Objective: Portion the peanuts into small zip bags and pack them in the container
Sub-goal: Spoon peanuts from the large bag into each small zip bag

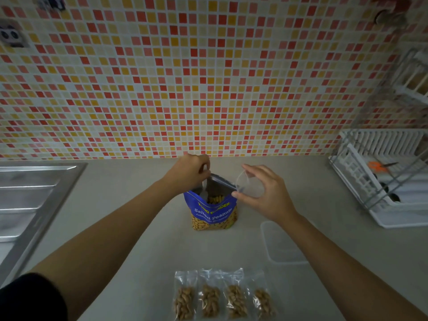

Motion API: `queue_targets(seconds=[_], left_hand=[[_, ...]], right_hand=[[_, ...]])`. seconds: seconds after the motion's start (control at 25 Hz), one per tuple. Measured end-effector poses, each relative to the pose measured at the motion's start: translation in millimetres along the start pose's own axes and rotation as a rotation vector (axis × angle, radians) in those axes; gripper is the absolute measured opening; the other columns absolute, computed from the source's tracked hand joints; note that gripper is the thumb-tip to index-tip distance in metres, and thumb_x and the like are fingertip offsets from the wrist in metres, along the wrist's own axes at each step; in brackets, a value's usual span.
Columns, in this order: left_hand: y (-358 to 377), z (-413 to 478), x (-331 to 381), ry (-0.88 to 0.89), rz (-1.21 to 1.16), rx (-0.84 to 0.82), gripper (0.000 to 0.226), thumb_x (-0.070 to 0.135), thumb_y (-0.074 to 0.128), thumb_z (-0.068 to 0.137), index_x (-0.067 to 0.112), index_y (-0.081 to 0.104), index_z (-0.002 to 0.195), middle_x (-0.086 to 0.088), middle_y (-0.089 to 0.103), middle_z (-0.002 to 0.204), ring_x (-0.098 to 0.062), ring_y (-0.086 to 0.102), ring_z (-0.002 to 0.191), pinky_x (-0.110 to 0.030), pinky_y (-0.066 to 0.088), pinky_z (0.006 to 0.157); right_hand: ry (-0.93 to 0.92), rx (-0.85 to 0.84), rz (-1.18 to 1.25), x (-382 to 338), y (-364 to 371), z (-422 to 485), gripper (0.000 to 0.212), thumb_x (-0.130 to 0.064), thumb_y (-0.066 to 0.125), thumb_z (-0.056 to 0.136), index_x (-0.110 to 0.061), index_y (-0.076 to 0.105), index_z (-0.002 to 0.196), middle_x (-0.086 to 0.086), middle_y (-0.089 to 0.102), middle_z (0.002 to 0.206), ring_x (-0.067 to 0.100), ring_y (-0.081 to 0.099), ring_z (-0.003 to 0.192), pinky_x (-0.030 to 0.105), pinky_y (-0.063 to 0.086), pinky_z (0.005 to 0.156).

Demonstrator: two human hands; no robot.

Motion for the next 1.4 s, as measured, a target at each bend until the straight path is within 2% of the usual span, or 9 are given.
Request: queue_targets(seconds=[0.24,0.4,0.56,0.76,0.88,0.96,1.12,1.28,1.4], left_hand=[[27,-7,15,-0.006,0.320,-0.330,0.024,0.019,0.048,0.094,0.006,0.057,0.112,-0.011,0.060,0.094,-0.018,0.055,0.076,-0.025,0.046,0.066],[46,-2,29,-0.047,0.366,-0.456,0.027,0.010,0.053,0.092,0.001,0.053,0.117,-0.014,0.058,0.111,-0.025,0.062,0.096,-0.024,0.044,0.071],[46,4,25,-0.181,0.239,-0.346,0.025,0.014,0.051,0.092,0.004,0.053,0.115,-0.013,0.061,0.108,-0.024,0.061,0.096,-0.027,0.047,0.075],[40,3,-1,-0.378,-0.019,-0.226,0.021,0.015,0.050,0.092,0.003,0.060,0.106,-0.004,0.053,0.075,-0.019,0.055,0.074,-0.025,0.045,0.063],[35,0,-9,-0.406,-0.122,-0.208,0.023,0.015,0.052,0.091,0.005,0.065,0.106,-0.007,0.062,0.089,-0.017,0.055,0.076,-0.019,0.044,0.056],[32,-2,-12,-0.393,-0.207,-0.198,0.022,0.013,0.053,0.091,0.006,0.069,0.104,-0.006,0.065,0.095,-0.016,0.057,0.082,-0.020,0.046,0.061],[26,-10,-20,-0.418,-0.473,-0.170,0.013,0.008,0.056,0.089,0.007,0.069,0.092,-0.003,0.064,0.093,-0.015,0.061,0.088,-0.025,0.052,0.082],[20,-18,-29,-0.438,-0.625,-0.181,0.015,0.004,0.052,0.091,0.010,0.065,0.087,-0.002,0.063,0.089,-0.017,0.060,0.093,-0.029,0.052,0.085],[17,-24,-41,-0.473,-0.704,-0.154,0.018,0.004,0.046,0.094,0.006,0.065,0.092,-0.004,0.063,0.086,-0.015,0.058,0.087,-0.028,0.050,0.079]], right_hand=[[-0.030,0.010,0.020,2,9,7,0.070,-0.050,0.072,0.067,-0.011,0.059,0.123,-0.012,0.055,0.101,-0.002,0.053,0.092,0.030,0.051,0.082],[-0.012,0.012,0.024,7,10,6,0.070,-0.049,0.073,0.067,-0.012,0.057,0.125,-0.013,0.054,0.103,-0.003,0.052,0.093,0.031,0.050,0.085],[0.016,0.015,0.027,14,3,4,0.071,-0.045,0.077,0.067,-0.011,0.055,0.126,-0.011,0.054,0.104,-0.003,0.052,0.095,0.023,0.047,0.085],[0.073,-0.001,0.029,25,2,-1,0.073,-0.042,0.079,0.066,-0.014,0.054,0.128,-0.009,0.056,0.106,-0.002,0.053,0.097,0.010,0.042,0.085],[0.082,-0.004,0.044,26,4,-2,0.073,-0.039,0.080,0.067,-0.014,0.053,0.129,-0.008,0.056,0.106,-0.001,0.053,0.092,0.004,0.041,0.082],[0.076,-0.006,0.049,24,6,-3,0.074,-0.039,0.081,0.066,-0.014,0.052,0.129,-0.008,0.056,0.106,-0.001,0.053,0.090,0.004,0.041,0.080],[0.087,-0.027,0.042,22,8,-4,0.073,-0.038,0.081,0.066,-0.015,0.053,0.129,-0.012,0.053,0.105,-0.002,0.053,0.089,0.004,0.041,0.078],[0.087,-0.061,0.035,19,11,-6,0.072,-0.038,0.080,0.067,-0.015,0.052,0.129,-0.013,0.051,0.105,-0.001,0.053,0.090,0.012,0.044,0.079],[0.096,-0.068,0.046,17,12,-7,0.072,-0.039,0.080,0.067,-0.017,0.052,0.129,-0.014,0.051,0.106,-0.004,0.053,0.091,0.012,0.043,0.080]])
Point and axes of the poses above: each hand's wrist, its own z-axis towards the middle knuckle, its own y-axis out of the palm, x = y × z, the point moved 7 cm from there along z, towards the middle knuckle
